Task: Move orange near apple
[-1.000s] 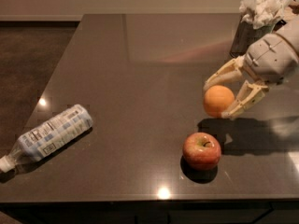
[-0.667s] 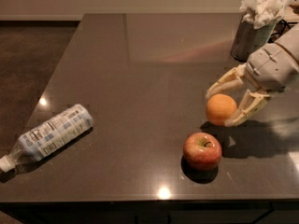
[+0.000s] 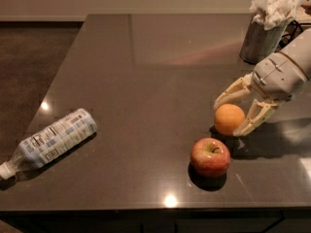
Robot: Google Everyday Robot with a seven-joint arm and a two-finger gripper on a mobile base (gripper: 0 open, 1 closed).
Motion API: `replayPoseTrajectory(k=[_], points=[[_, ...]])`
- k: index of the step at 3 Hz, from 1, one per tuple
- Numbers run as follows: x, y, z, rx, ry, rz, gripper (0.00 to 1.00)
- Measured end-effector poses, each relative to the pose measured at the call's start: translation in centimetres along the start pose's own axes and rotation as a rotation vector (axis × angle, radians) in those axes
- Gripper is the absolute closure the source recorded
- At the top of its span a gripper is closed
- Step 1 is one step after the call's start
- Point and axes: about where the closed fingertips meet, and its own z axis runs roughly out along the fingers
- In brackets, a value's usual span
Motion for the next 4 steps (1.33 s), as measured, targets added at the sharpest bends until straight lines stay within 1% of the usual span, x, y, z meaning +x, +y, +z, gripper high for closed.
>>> replayPoseTrajectory(k=[1, 2, 3, 4], points=[[0.7, 0.1, 0.8, -0.017, -0.02, 0.01, 0.82], [1.2, 0.3, 1.8, -0.039, -0.049, 0.027, 0.59], [0.9, 0.8, 2.6, -0.055, -0.082, 0.029, 0.36], [1.1, -0.3, 2.8, -0.017, -0.075, 0.03, 0.12]])
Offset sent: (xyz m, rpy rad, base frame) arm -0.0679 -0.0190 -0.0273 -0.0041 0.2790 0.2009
